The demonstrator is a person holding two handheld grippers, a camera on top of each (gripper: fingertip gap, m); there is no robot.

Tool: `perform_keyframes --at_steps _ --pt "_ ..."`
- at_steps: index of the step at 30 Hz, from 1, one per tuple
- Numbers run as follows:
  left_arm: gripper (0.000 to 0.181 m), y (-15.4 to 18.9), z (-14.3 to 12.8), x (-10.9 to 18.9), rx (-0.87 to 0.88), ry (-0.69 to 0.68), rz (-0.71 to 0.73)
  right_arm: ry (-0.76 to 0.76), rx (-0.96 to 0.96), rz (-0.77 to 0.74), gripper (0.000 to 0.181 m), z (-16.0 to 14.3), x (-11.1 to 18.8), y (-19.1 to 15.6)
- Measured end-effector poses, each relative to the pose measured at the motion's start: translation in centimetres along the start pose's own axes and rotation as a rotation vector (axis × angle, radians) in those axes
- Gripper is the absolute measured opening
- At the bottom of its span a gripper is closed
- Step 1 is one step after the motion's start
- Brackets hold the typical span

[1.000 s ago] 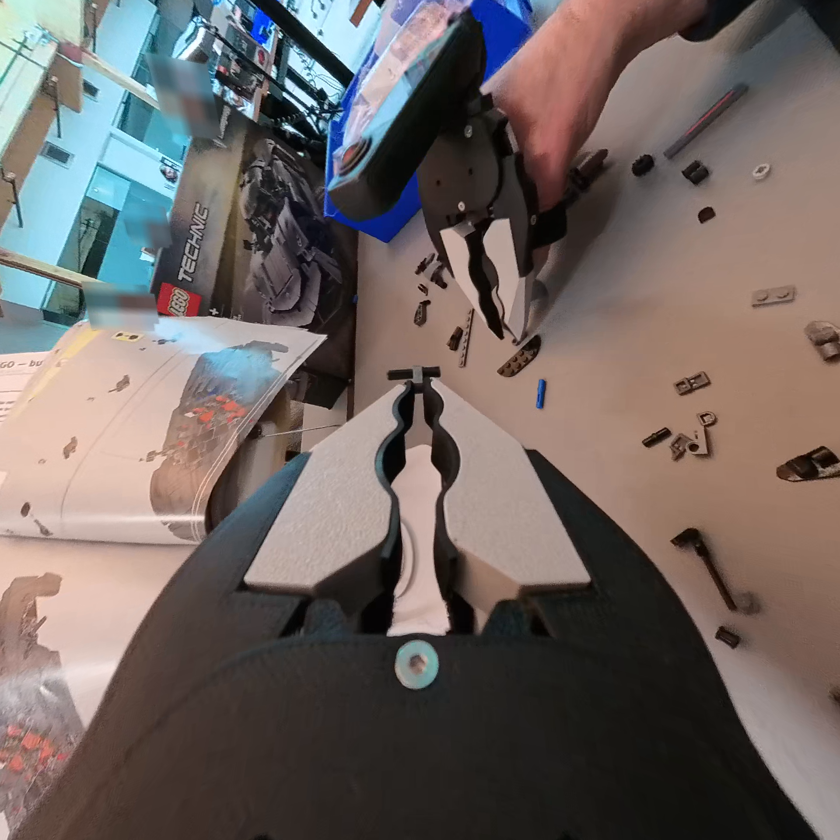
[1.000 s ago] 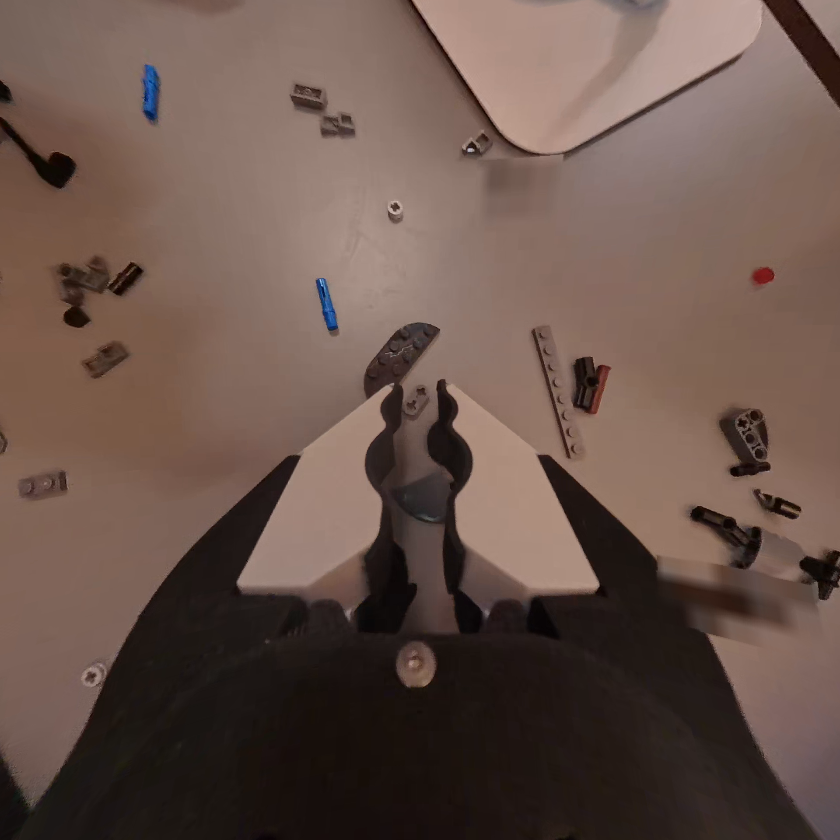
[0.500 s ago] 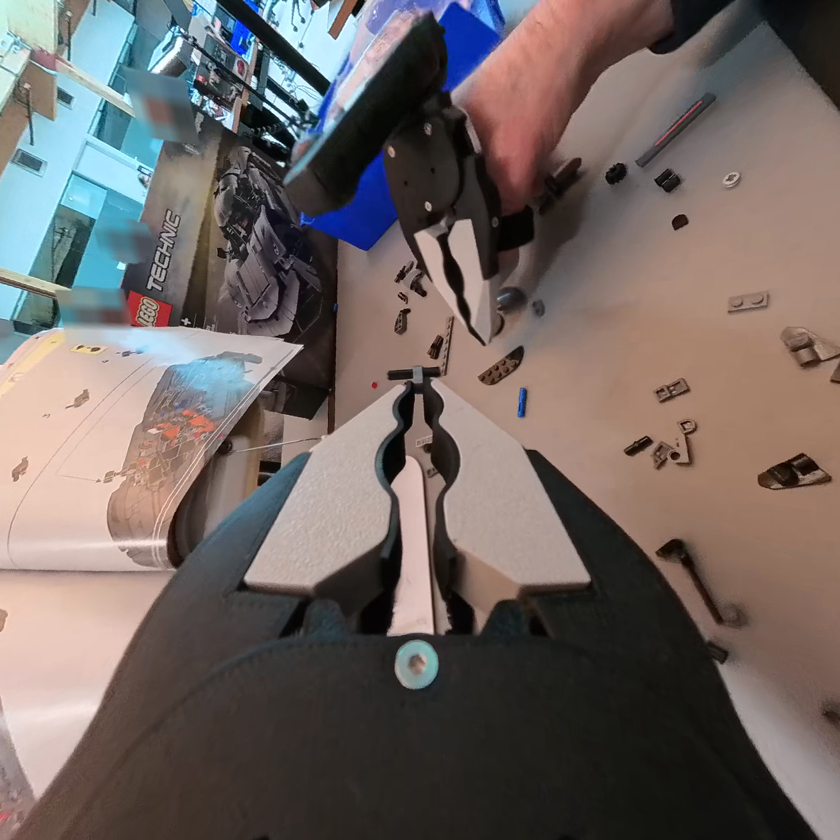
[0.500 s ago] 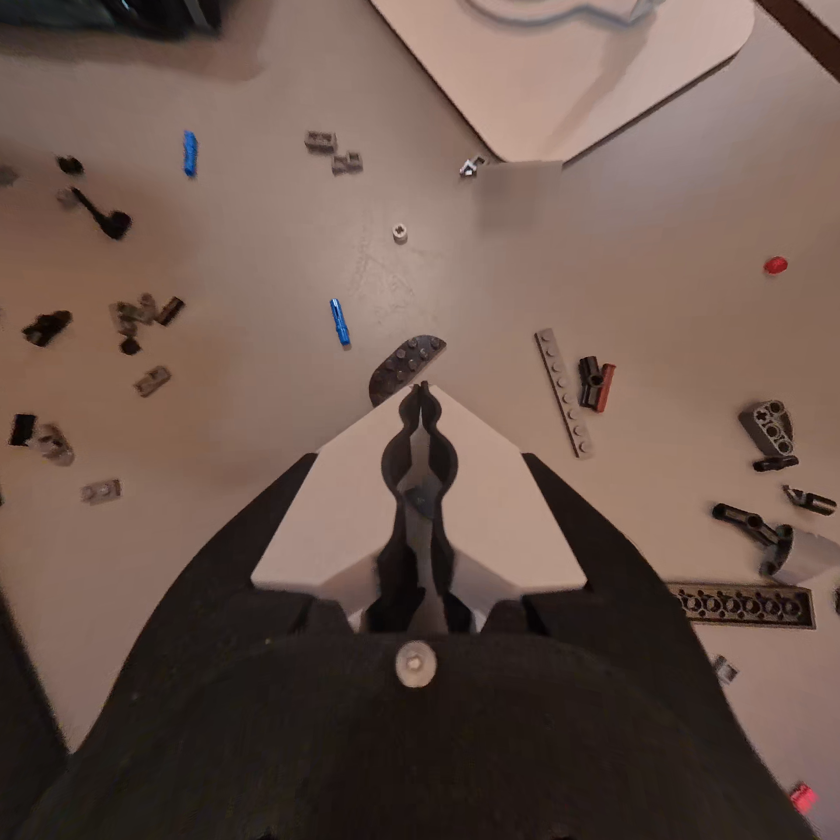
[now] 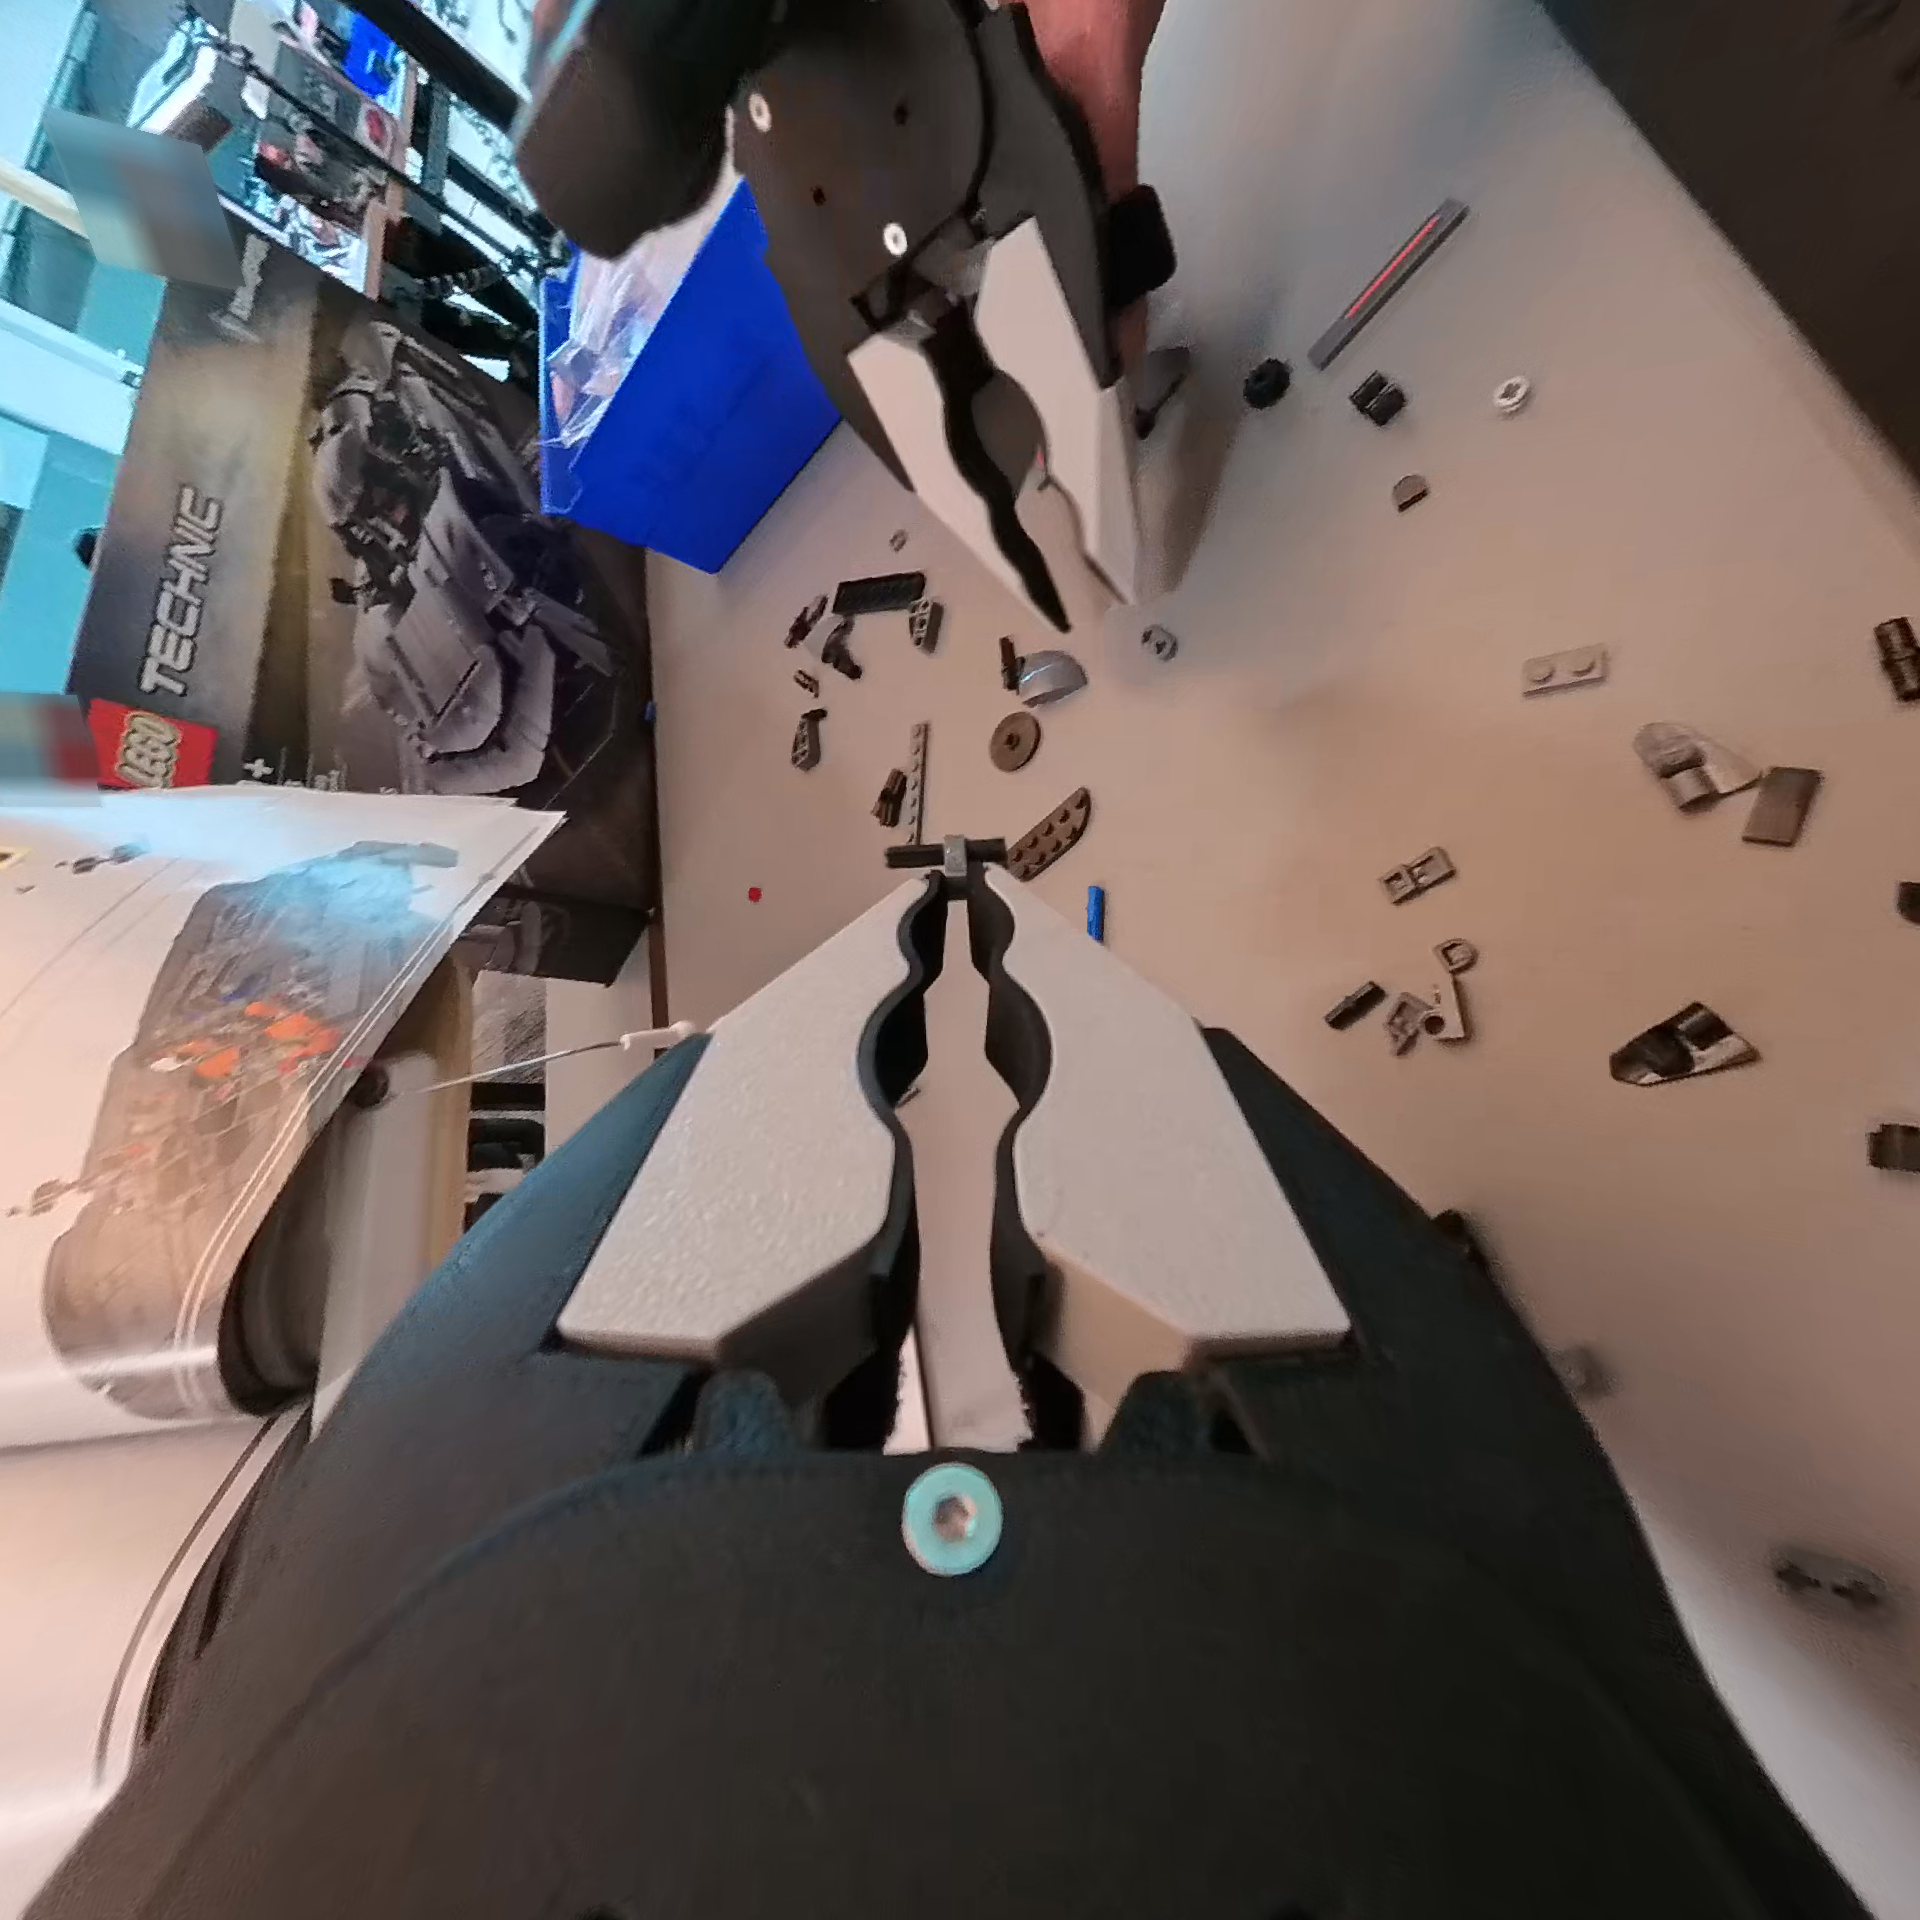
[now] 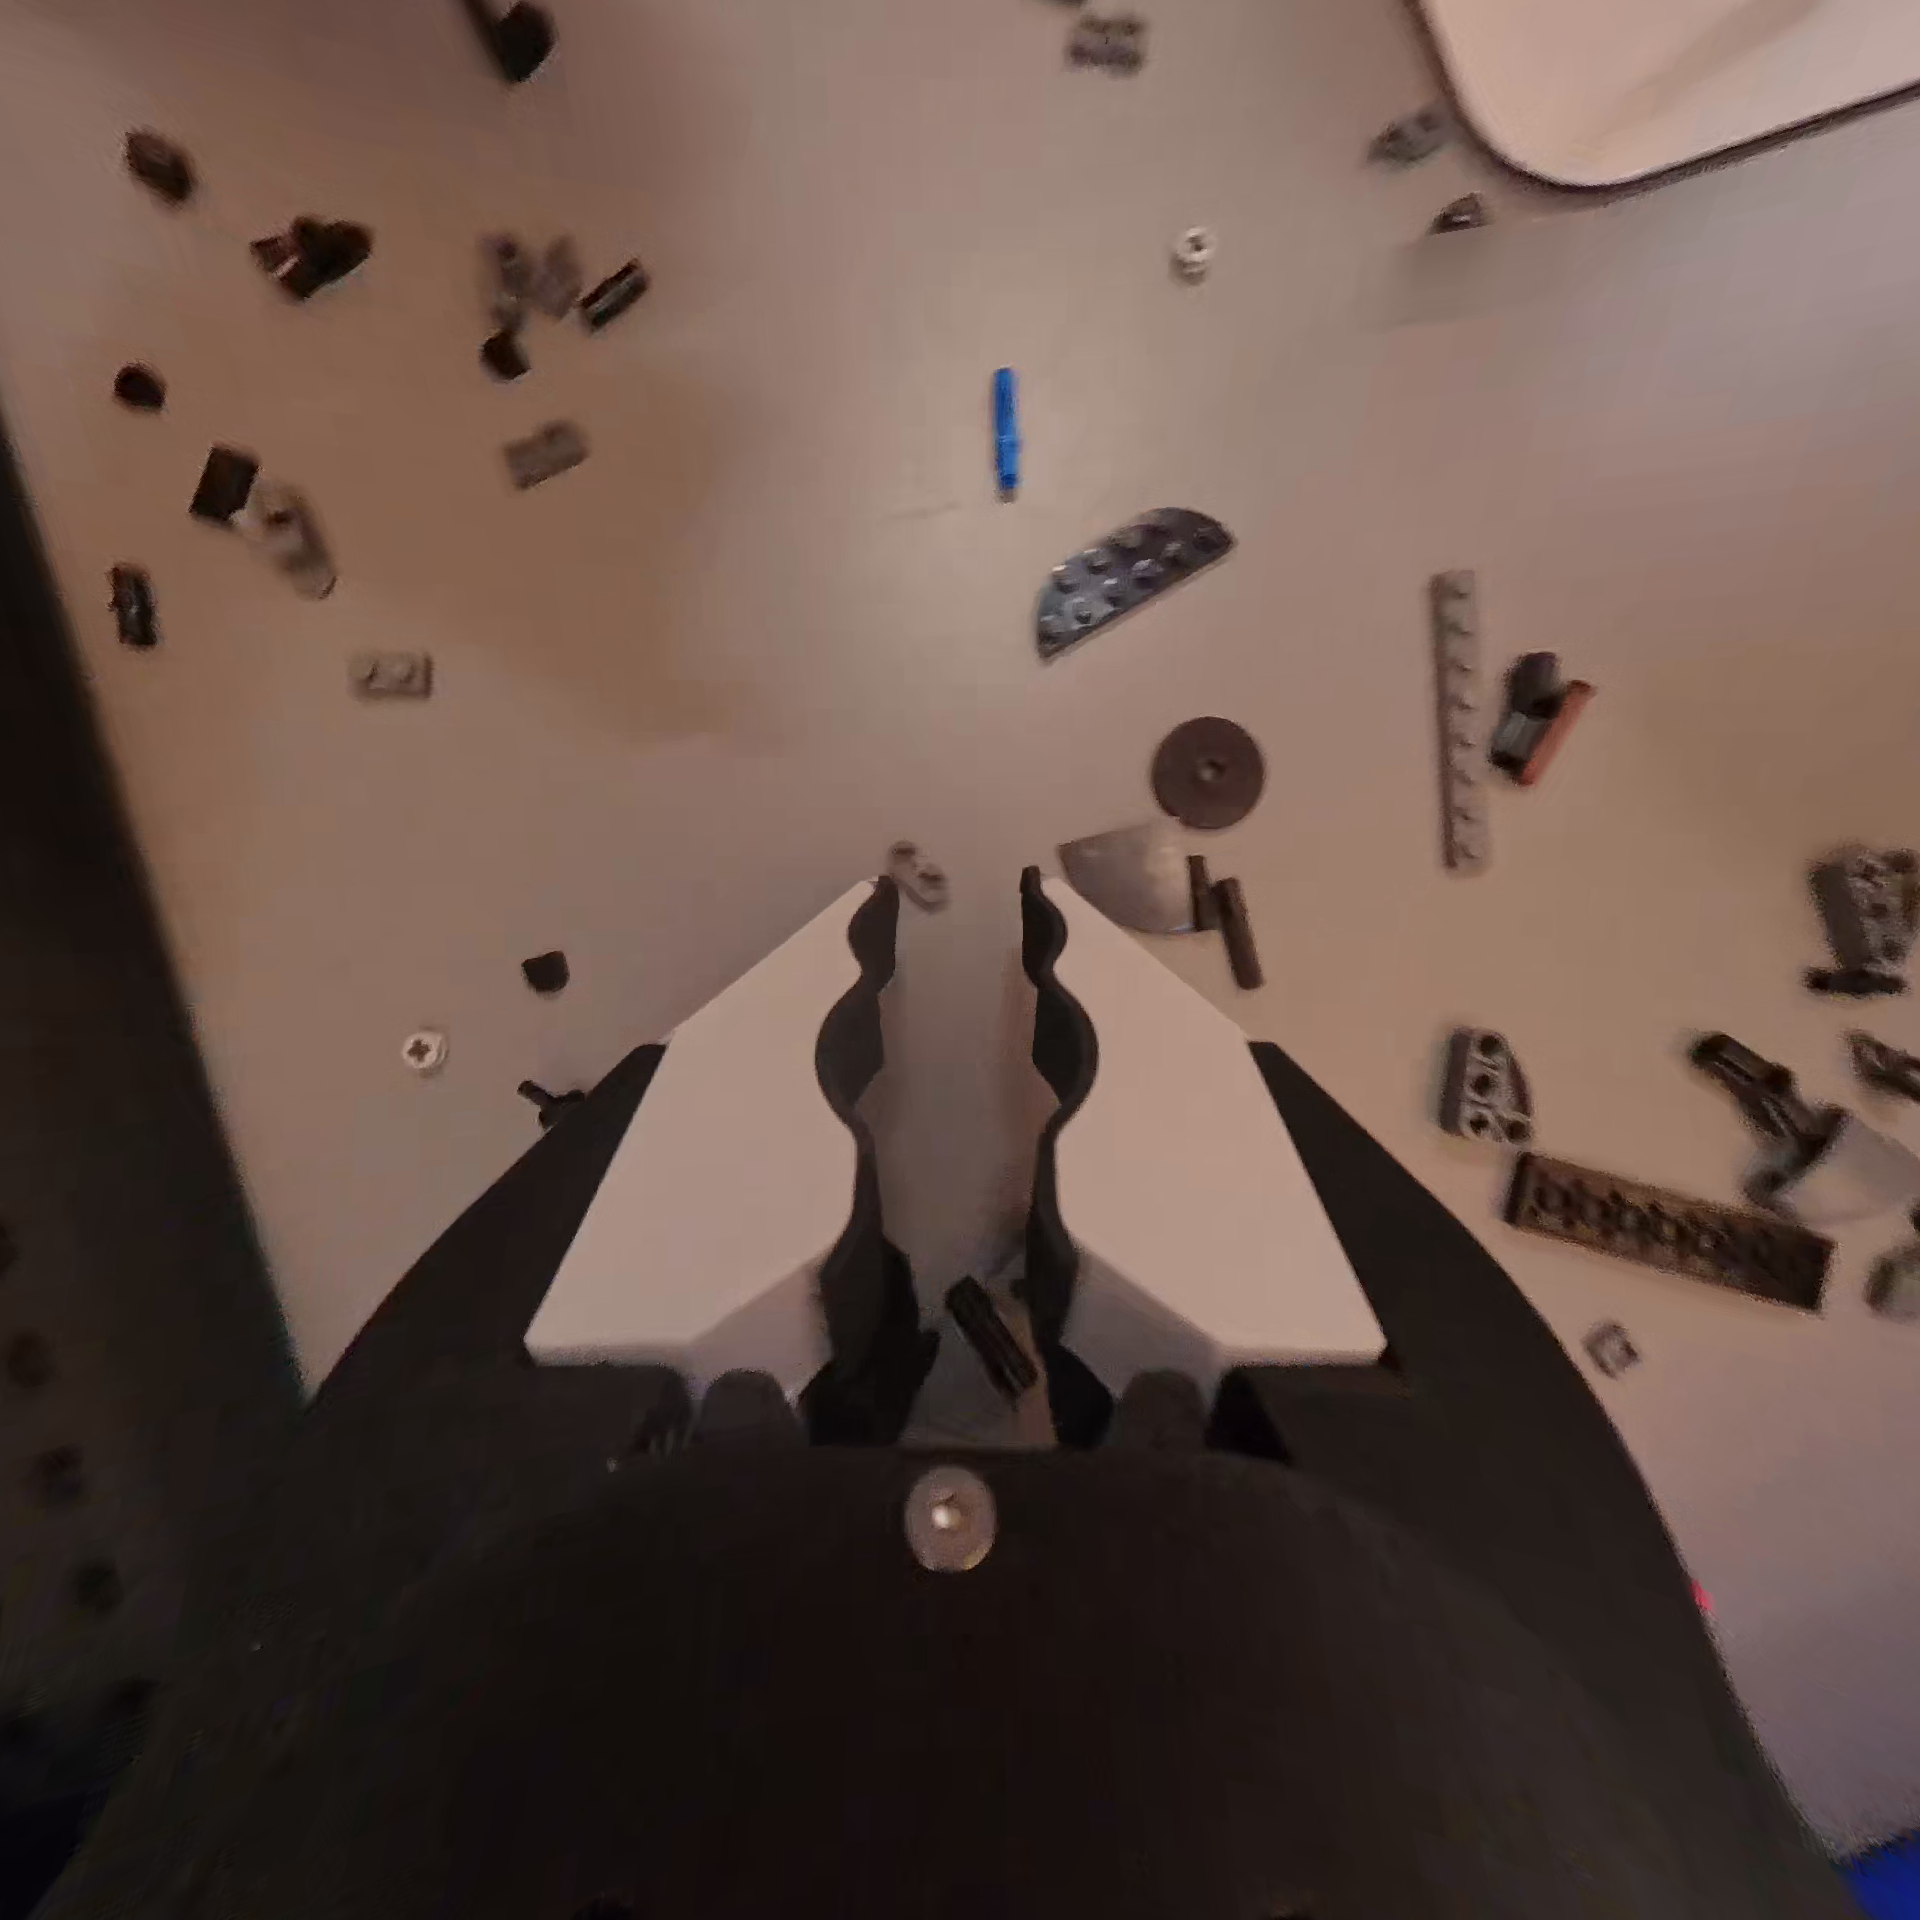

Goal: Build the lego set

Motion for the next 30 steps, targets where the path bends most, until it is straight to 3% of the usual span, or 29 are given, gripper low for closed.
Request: perform_keyframes --at_steps 4,9,14,17,20,23,30 --pt "0.001 0.5 0.2 -0.6 -0.011 -0.002 -0.014 -0.026 0.092 0.08 0.026 -0.3 -1.1 -1.1" --pt "0.001 0.9 0.4 -1.0 -0.007 0.014 -0.022 -0.044 0.136 0.137 0.006 -0.5 -1.8 -1.1" --pt "0.001 1.3 0.5 -1.4 -0.015 0.02 -0.031 -0.011 0.085 0.151 0.004 -0.3 -1.9 -0.8" --pt "0.001 1.7 1.0 -1.7 -0.033 0.028 -0.033 0.117 0.011 0.19 0.004 1.8 -0.9 -1.1" --pt "0.001 2.4 1.6 -2.3 -0.073 0.024 -0.034 0.381 -0.058 0.284 0.004 6.4 1.7 -2.1" --pt "0.0 3.2 2.1 -3.0 -0.111 0.014 -0.048 0.542 -0.1 0.382 0.004 8.9 3.9 -3.0" --pt "0.001 4.4 3.1 -3.8 -0.154 0.021 -0.071 0.574 -0.196 0.598 0.004 9.9 3.7 -4.9"
Point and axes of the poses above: each gripper's, where its closed fingertips meet, x back along the fingers, z out of its top, y = z × x across the jaws, the point moved 1 cm from there along x, back along the fingers, and after that the axes turned 2 degrees about y, right-handed, at the moved point
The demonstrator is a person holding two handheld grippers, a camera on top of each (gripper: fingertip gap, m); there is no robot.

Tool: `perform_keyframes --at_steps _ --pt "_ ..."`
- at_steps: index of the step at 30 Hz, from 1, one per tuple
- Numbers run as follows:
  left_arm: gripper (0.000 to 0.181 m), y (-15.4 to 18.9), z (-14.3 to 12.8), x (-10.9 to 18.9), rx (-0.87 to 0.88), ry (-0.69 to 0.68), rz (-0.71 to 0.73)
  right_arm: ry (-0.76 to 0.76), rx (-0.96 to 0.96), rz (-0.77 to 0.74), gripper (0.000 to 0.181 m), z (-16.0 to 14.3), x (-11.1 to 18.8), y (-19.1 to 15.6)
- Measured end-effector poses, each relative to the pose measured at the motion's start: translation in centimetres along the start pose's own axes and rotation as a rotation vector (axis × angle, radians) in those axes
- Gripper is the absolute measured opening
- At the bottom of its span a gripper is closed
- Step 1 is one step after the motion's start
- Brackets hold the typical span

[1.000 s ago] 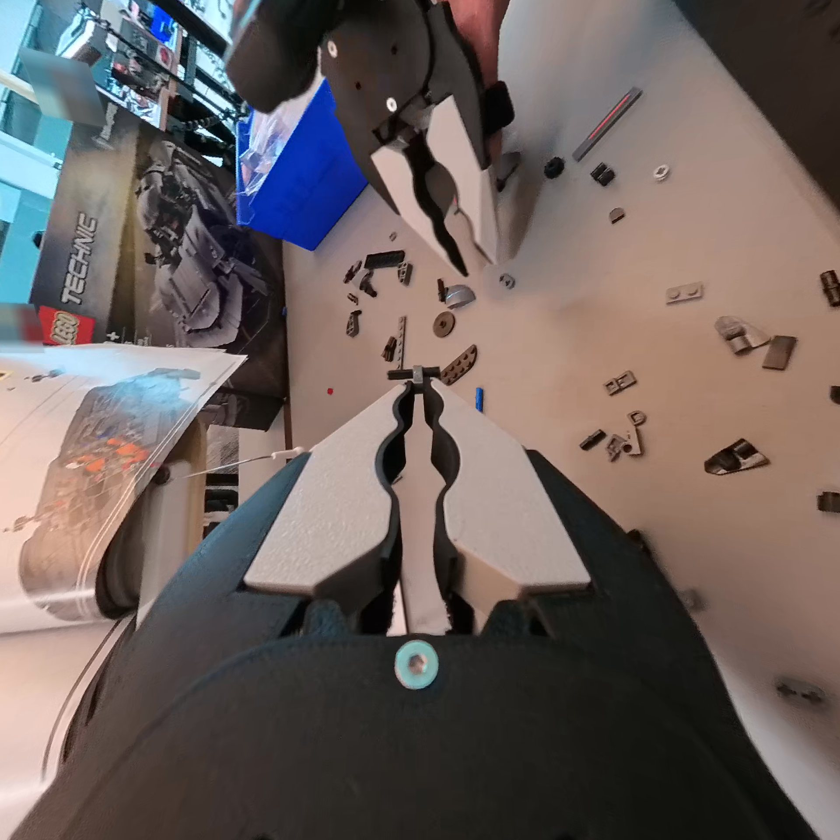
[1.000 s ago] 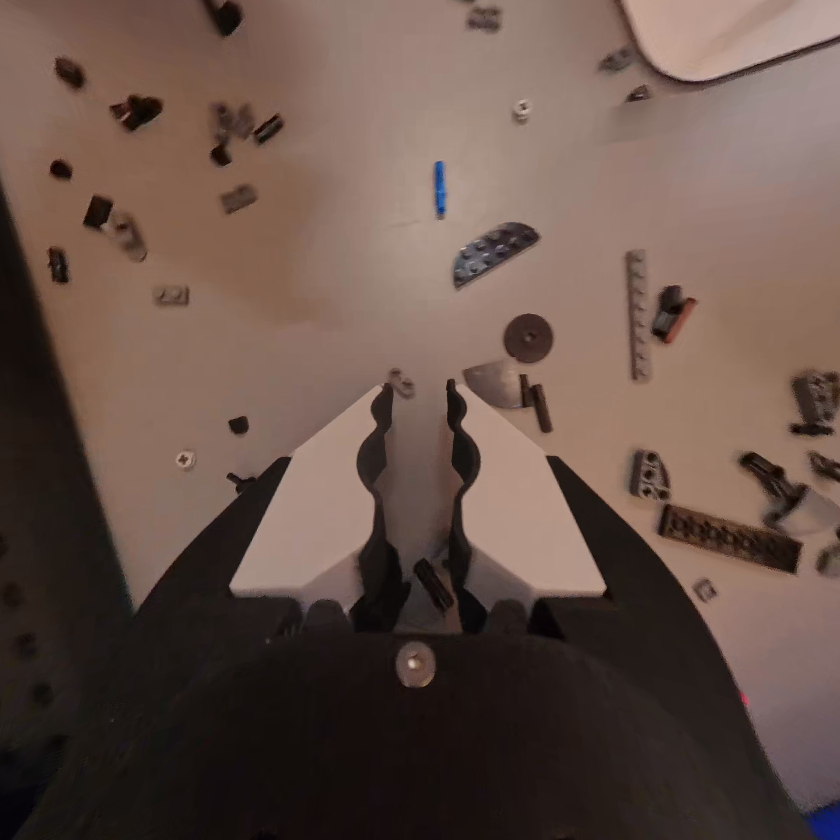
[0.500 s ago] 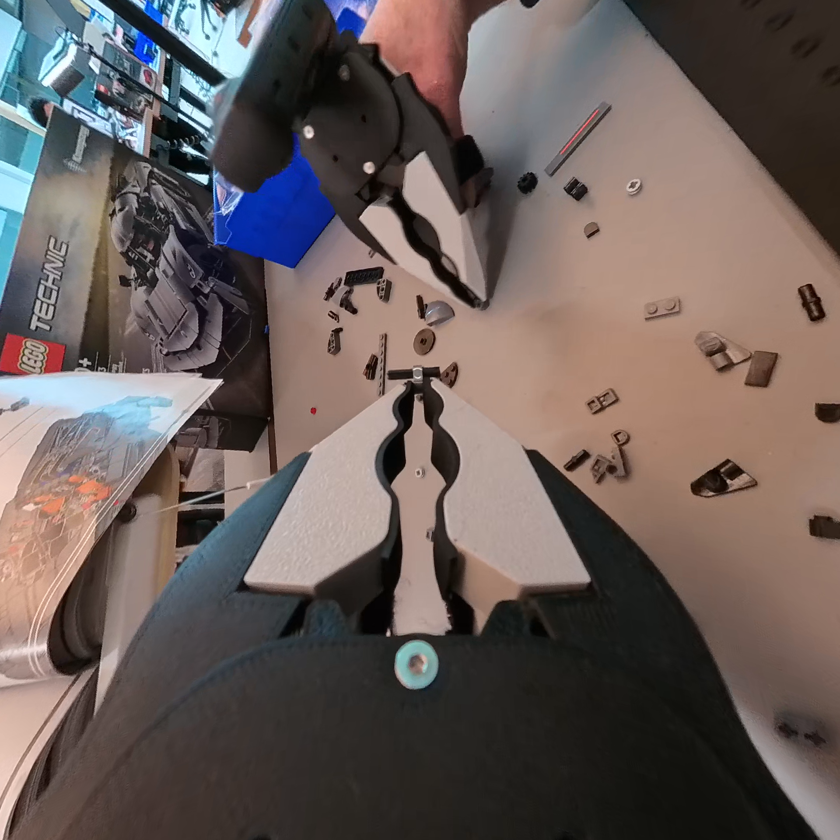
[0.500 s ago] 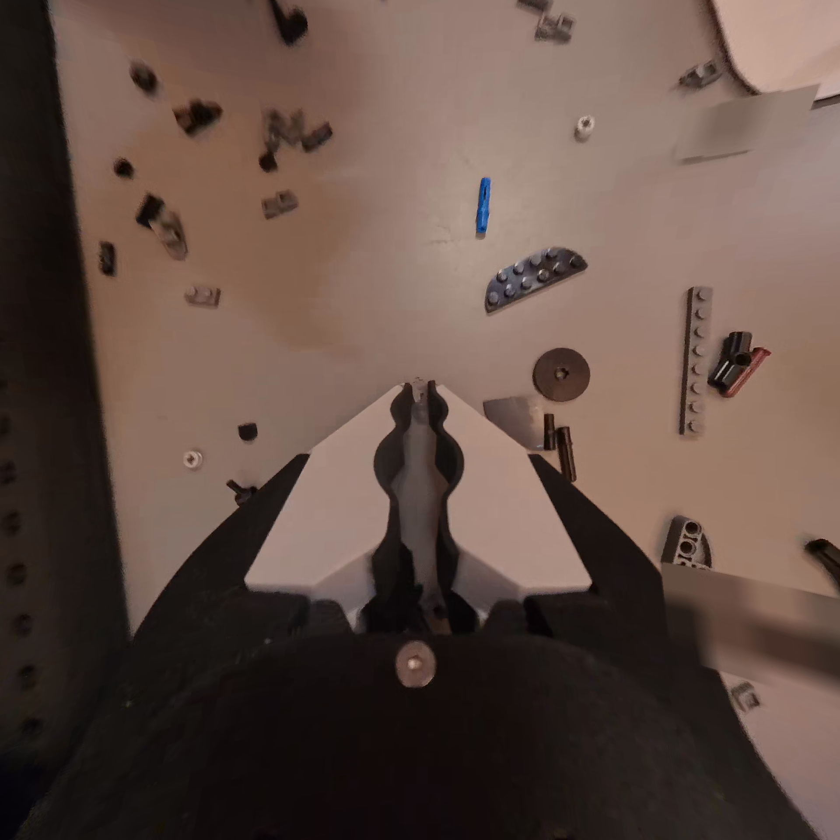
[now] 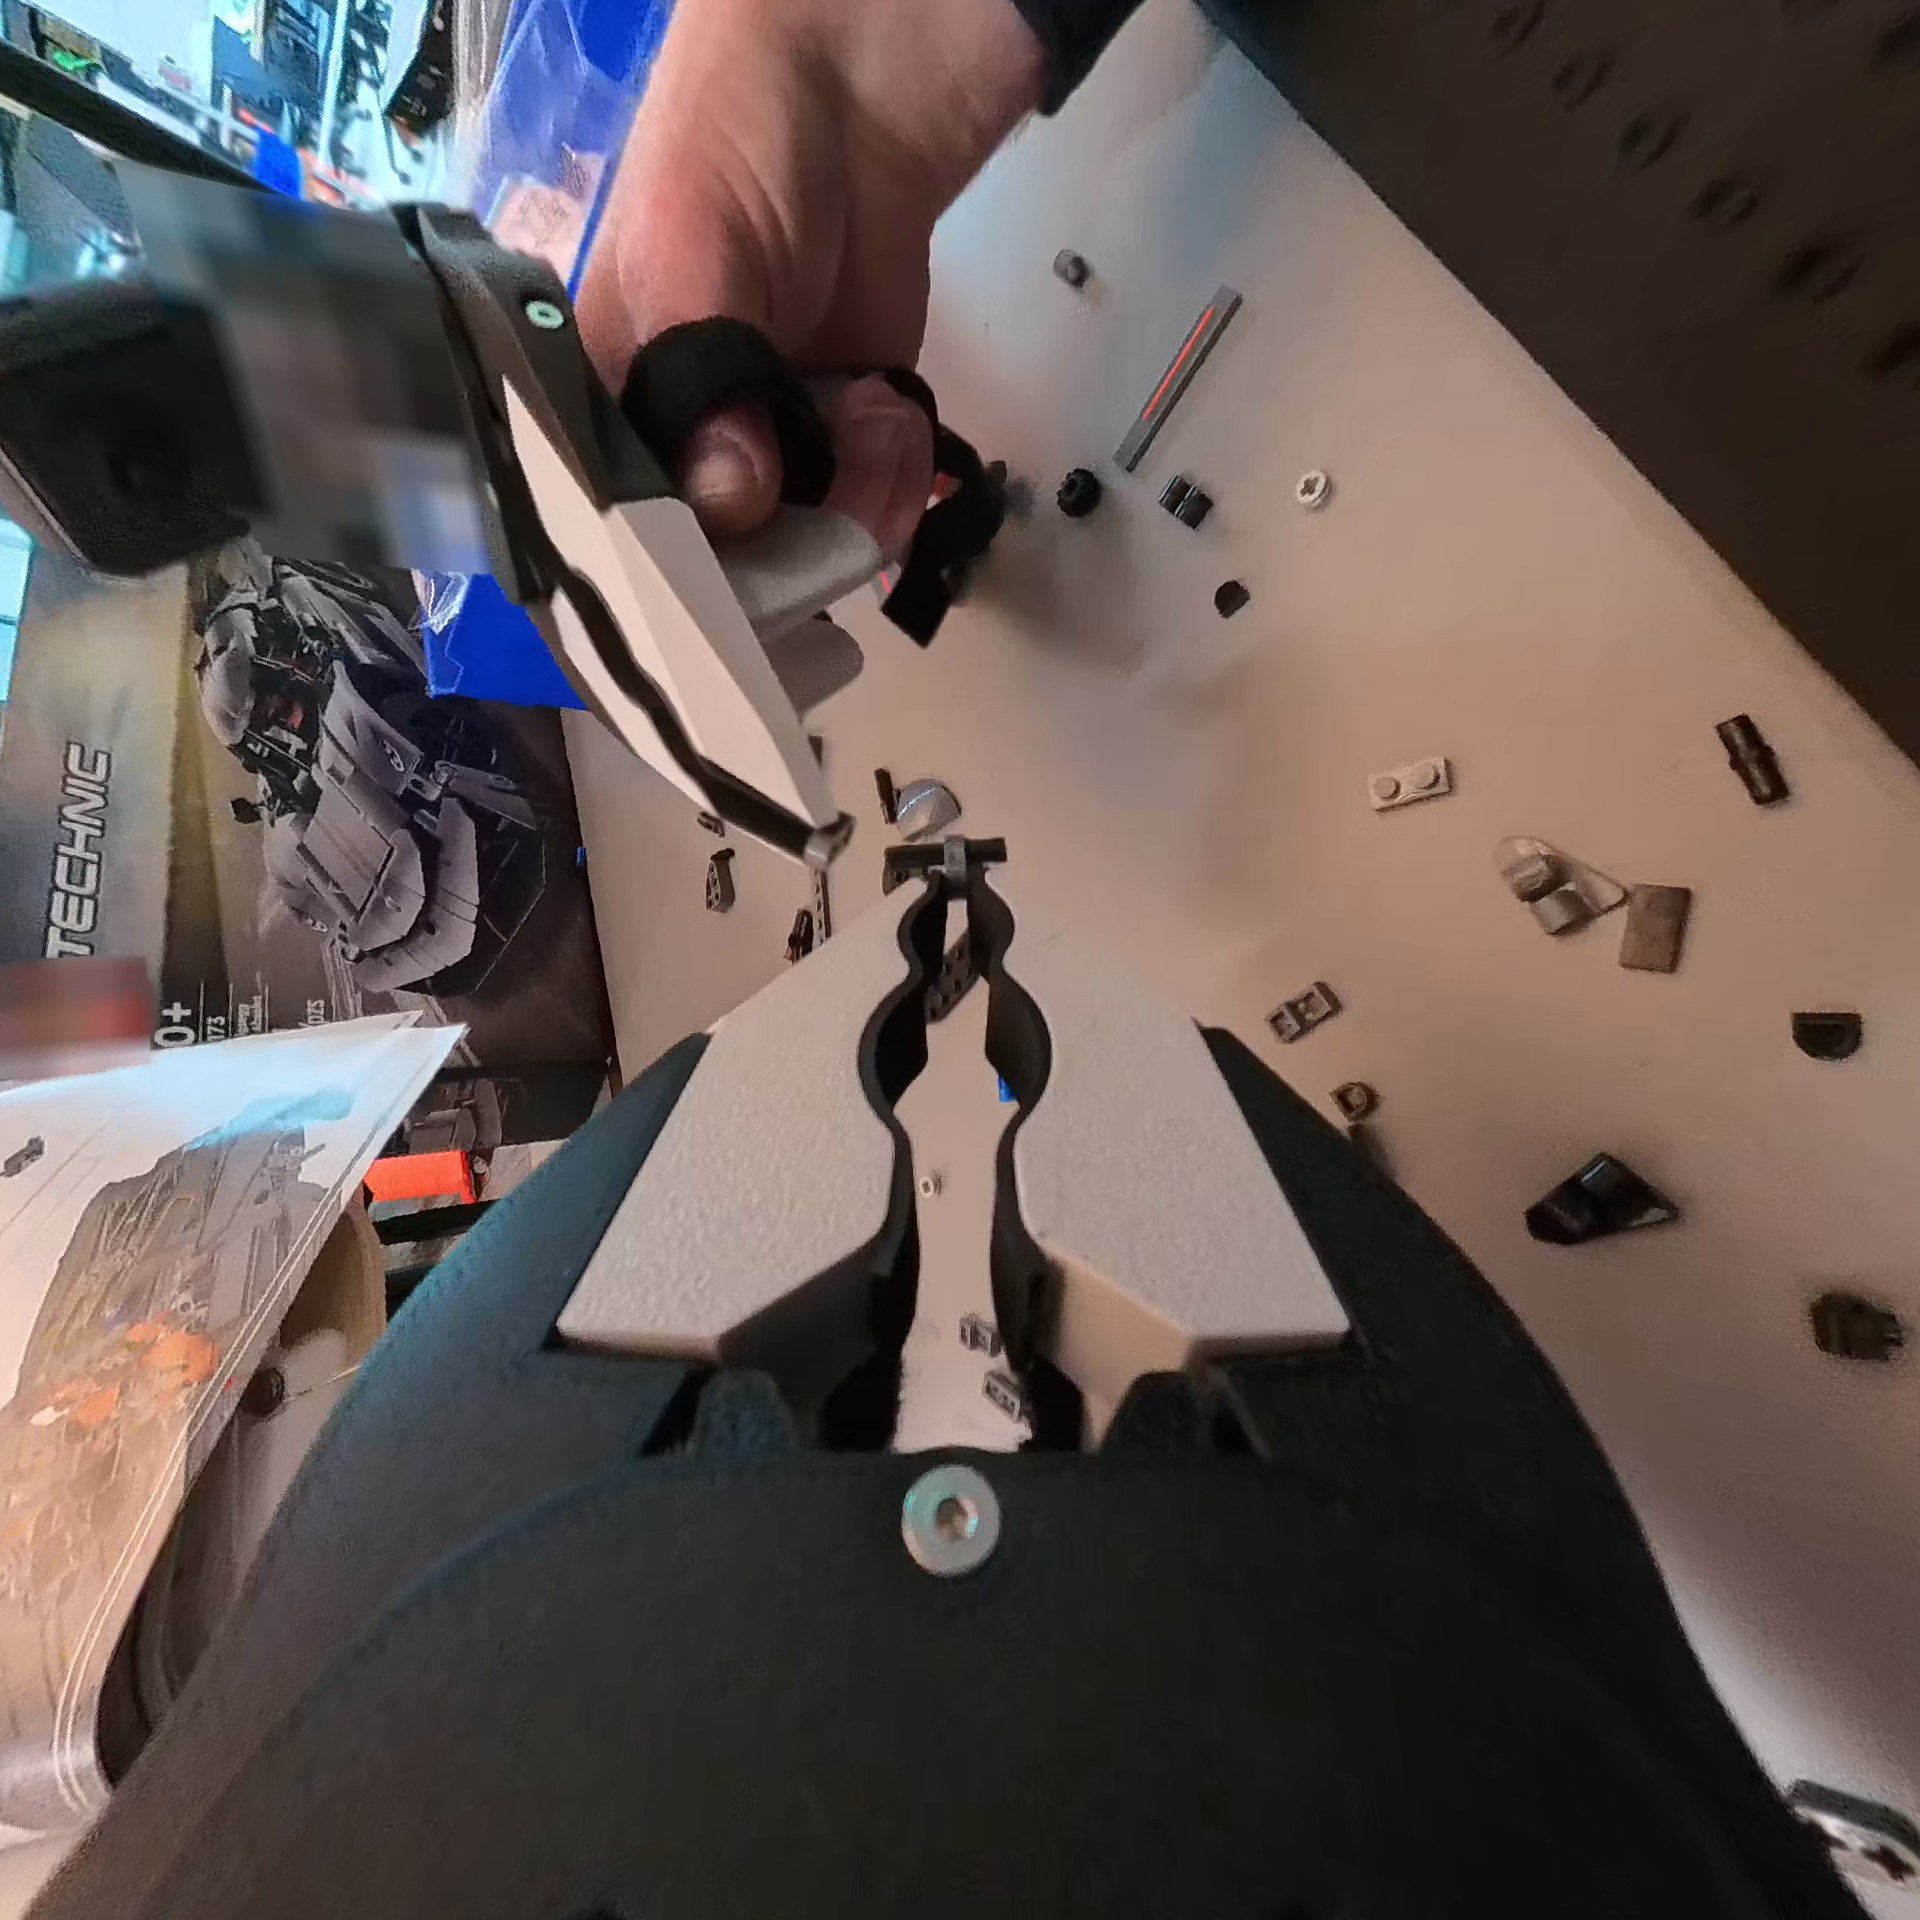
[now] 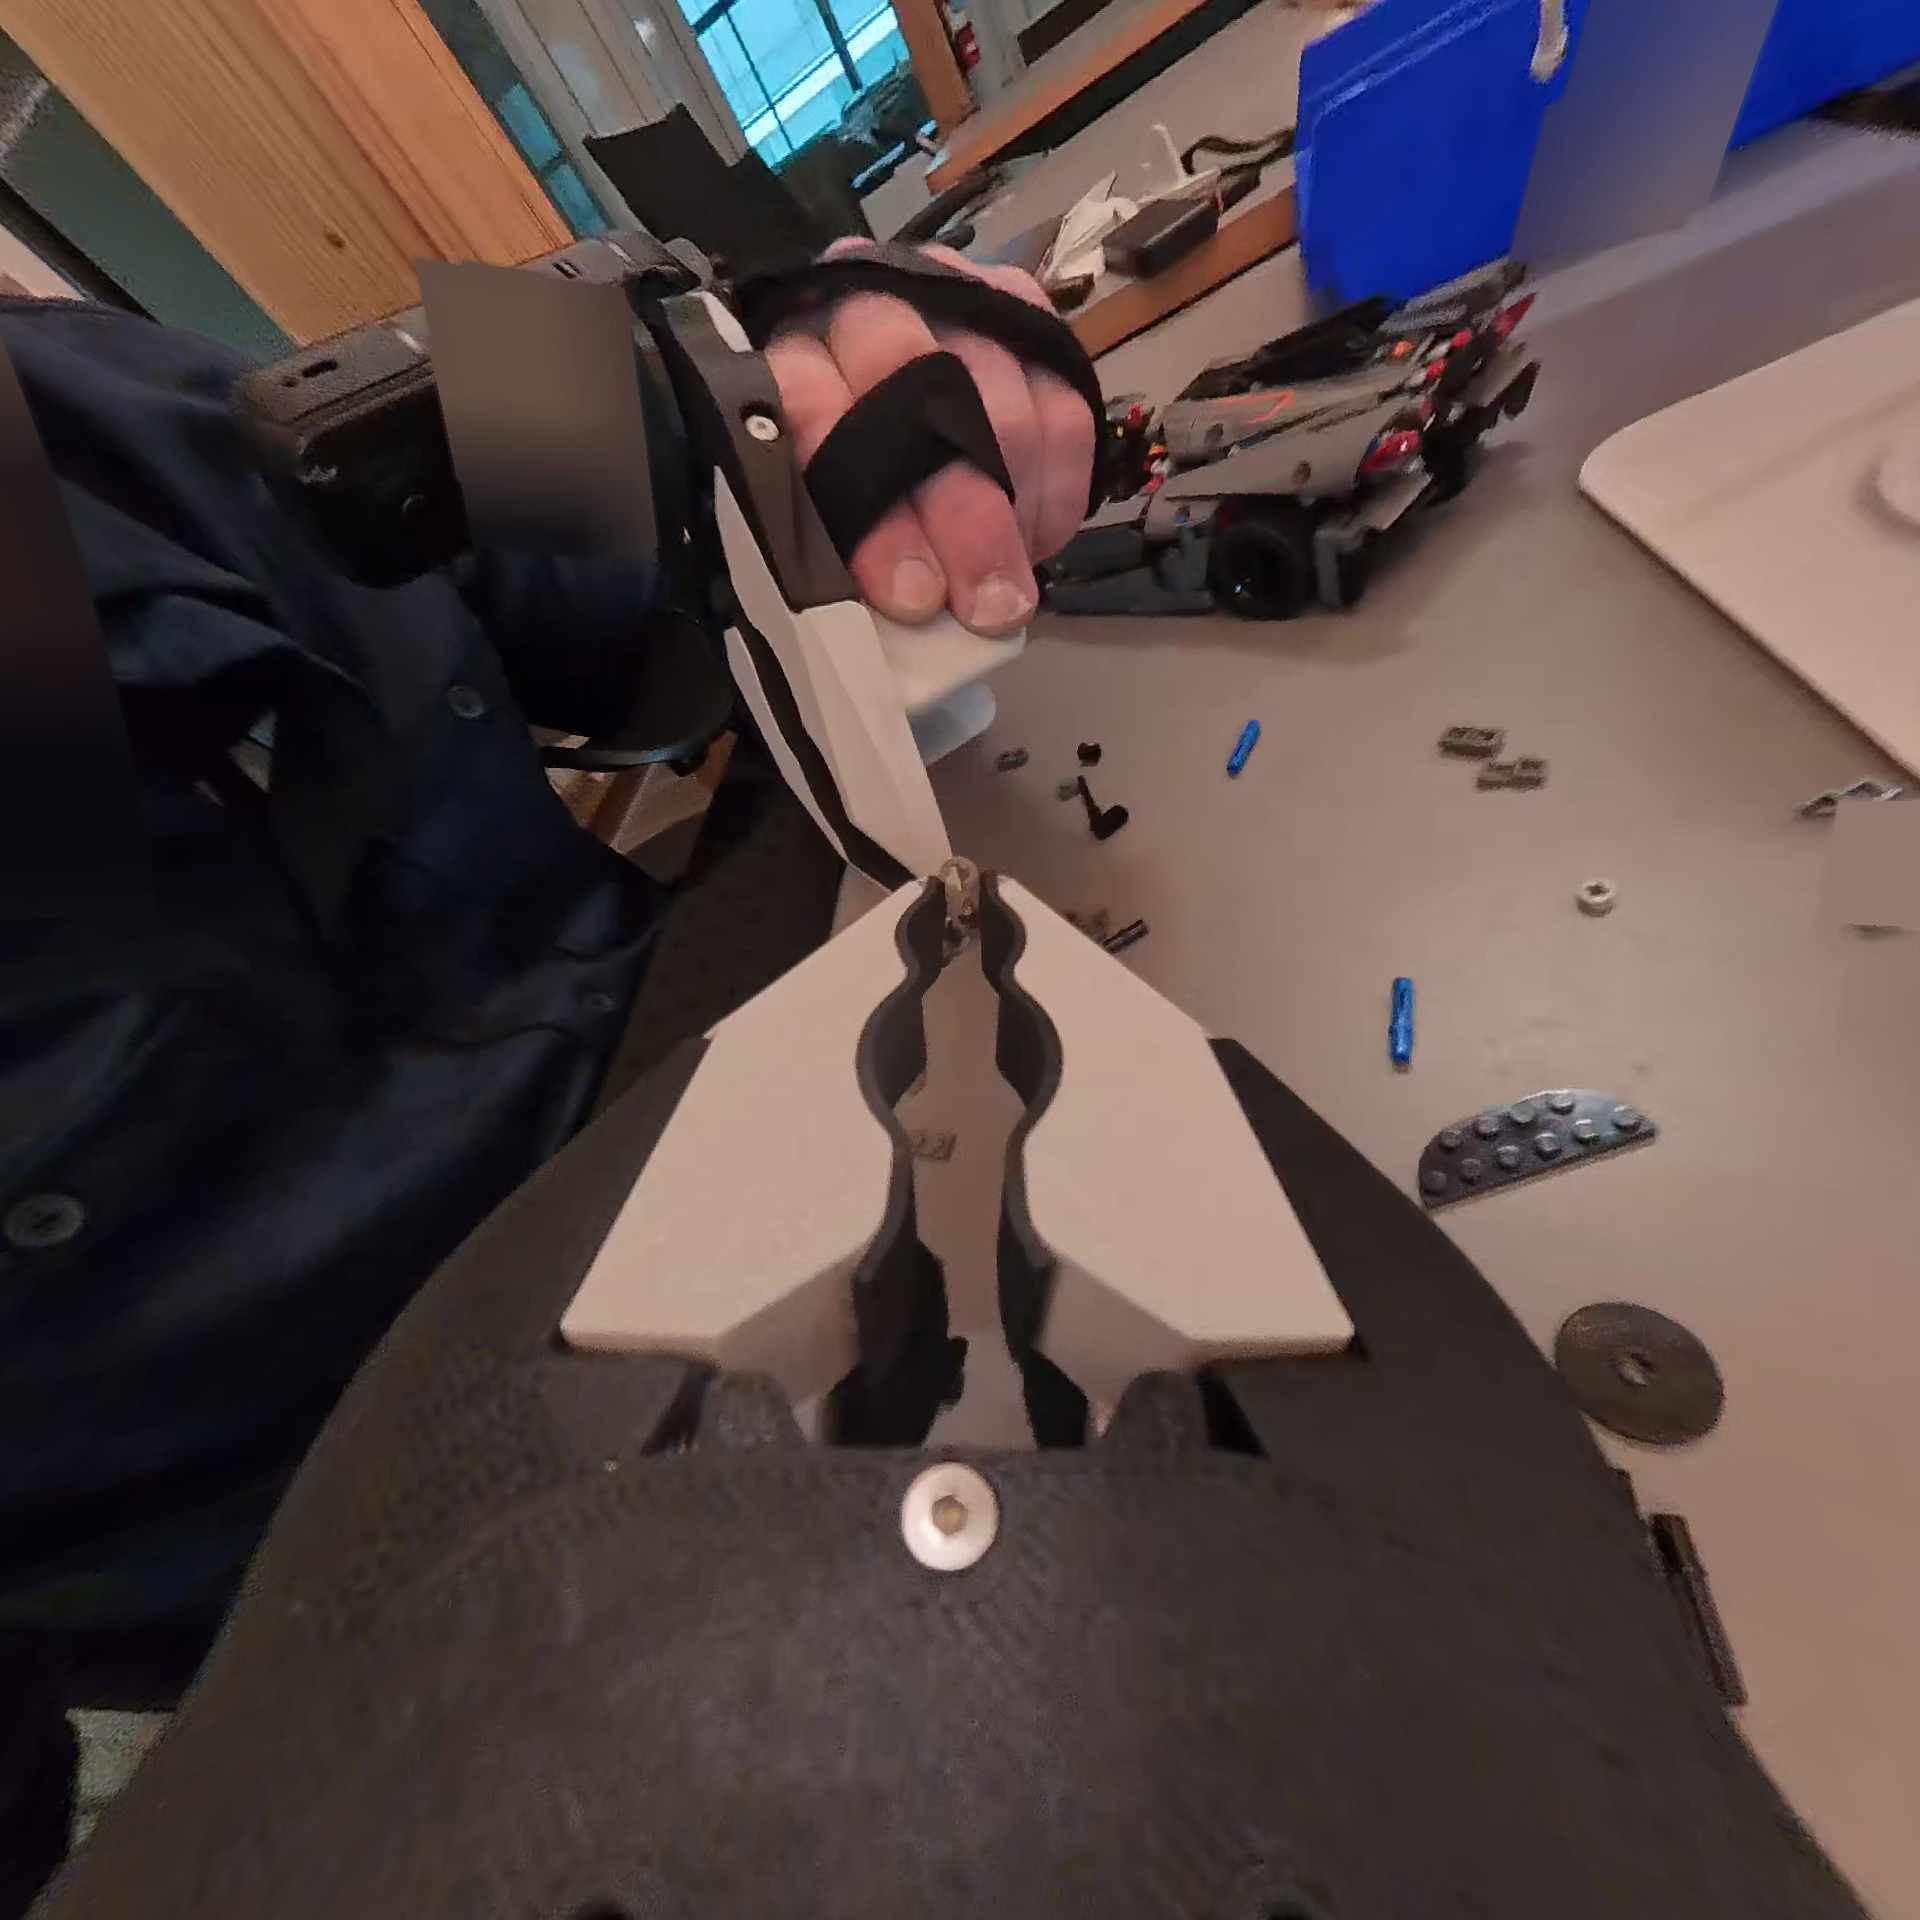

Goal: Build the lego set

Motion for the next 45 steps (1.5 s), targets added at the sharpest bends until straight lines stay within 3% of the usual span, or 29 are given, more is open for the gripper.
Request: perform_keyframes --at_steps 12,35,45 --pt "0.0 0.0 0.6 0.2 0.023 0.04 -0.012 0.01 -0.215 0.154 0.003 -0.4 -0.7 0.0" --pt "0.0 0.2 0.4 0.0 0.058 0.075 -0.03 -0.028 -0.254 0.2 0.003 -0.9 -0.8 0.0" --pt "0.001 -0.9 0.8 0.7 0.056 0.093 0.041 0.056 -0.265 0.238 0.003 0.3 -0.5 -0.3"
Point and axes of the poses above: each gripper's, where its closed fingertips meet, x back along the fingers, z out of its top, y = z × x across the jaws, the point moved 1 cm from there along x, back along the fingers, and after that the axes turned 2 degrees about y, right-handed, at the moved point
